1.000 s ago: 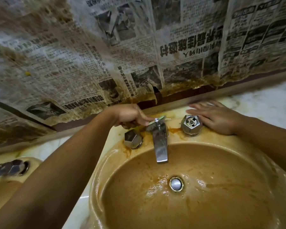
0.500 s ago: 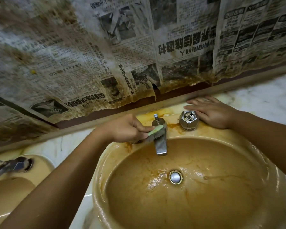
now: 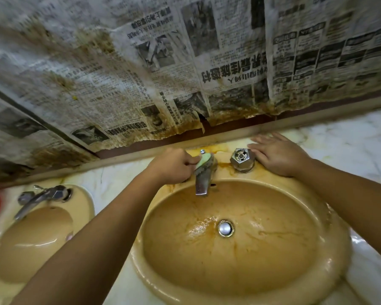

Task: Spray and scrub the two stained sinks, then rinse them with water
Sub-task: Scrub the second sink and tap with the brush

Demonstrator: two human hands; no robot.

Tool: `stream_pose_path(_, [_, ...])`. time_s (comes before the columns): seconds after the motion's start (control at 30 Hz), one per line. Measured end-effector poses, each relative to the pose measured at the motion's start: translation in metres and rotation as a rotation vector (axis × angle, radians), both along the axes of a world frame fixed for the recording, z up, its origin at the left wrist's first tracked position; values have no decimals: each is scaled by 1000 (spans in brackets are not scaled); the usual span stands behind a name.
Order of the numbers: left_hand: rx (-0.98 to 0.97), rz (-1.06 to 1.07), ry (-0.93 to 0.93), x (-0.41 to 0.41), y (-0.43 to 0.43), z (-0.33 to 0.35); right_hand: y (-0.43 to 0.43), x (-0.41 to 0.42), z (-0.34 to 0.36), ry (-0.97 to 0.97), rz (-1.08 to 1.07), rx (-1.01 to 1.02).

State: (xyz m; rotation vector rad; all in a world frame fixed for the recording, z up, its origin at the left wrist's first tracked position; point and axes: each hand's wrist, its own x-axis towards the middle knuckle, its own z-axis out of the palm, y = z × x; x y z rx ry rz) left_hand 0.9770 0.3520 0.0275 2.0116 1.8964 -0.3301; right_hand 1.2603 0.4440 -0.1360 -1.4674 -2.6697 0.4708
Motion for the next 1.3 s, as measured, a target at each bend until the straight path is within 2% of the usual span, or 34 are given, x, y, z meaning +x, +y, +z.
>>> stream_pose_path(0.07, [42, 203, -185, 5, -19, -10, -12, 5, 0, 56, -69, 38])
stream_pose_path(0.13, [106, 381, -382, 12, -36, -16, -31, 6, 4, 212, -186, 82])
stream_pose_path(0.23, [184, 500, -529, 25, -53, -21, -67, -10, 28, 499, -318, 227])
stream_pose_path(0.3, [204, 506, -572, 37, -60, -23, -89, -33, 51, 608, -278, 266])
stream_pose_path(0.37, [242, 480, -629, 45, -66, -32, -105, -60, 76, 715, -243, 16])
stream_pose_path(0.43, [265, 464, -681, 47, -68, -42, -114, -86, 92, 755, -278, -304])
stream_pose_path(0.47, [262, 466, -712, 45, -69, -45, -117, -96, 95, 759, -303, -390])
stream_pose_path(0.63, [171, 508, -899, 34, -71, -41, -123, -125, 96, 868, -435, -461])
stream_pose_path(0.83, [37, 438, -1026, 1, -65, -46, -127, -142, 93, 770, -498, -440])
stream_pose_path(0.9, [61, 363, -1002, -8, -60, -49, -130, -142, 94, 718, -493, -415])
stream_pose_path(0.97, [164, 323, -987, -22, -51, -56, -135, -140, 94, 680, -502, -368])
stream_pose_path(1.17, [498, 437, -747, -93, -24, -91, -140, -116, 77, 540, -585, -260])
stream_pose_path(1.23, [493, 357, -615, -116, -15, -104, -133, -114, 72, 564, -579, -260])
stream_pose_path(1.3, [402, 263, -525, -137, -6, -117, -120, -121, 69, 635, -598, -311])
